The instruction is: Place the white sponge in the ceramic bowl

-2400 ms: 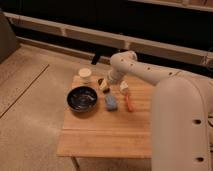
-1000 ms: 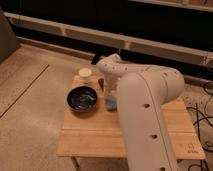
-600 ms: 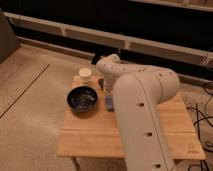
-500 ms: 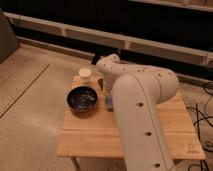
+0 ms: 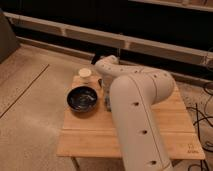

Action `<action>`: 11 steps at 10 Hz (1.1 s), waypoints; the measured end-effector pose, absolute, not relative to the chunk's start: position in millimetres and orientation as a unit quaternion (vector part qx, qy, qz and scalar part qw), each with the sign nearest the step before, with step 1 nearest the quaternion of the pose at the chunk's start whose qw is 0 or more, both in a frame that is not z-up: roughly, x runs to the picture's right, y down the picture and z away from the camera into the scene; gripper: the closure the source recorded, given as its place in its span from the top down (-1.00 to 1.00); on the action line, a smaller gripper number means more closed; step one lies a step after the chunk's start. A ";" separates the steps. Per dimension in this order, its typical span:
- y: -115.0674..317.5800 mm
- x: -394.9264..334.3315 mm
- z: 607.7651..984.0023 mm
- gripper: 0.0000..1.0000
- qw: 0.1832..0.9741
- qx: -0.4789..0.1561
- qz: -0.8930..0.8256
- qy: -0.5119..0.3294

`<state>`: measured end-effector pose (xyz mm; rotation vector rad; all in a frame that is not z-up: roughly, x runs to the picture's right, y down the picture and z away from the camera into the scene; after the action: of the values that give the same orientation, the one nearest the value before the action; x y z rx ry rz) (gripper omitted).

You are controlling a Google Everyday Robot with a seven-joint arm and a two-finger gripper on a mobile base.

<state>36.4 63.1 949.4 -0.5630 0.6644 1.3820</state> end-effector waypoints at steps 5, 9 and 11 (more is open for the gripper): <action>81.9 37.0 956.8 -0.09 0.684 -0.257 0.597 0.331; 70.0 32.7 963.1 -0.92 0.677 -0.247 0.617 0.317; 44.0 35.0 958.0 -1.00 0.667 -0.230 0.646 0.292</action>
<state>35.0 44.0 958.0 -0.5189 0.6581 1.4570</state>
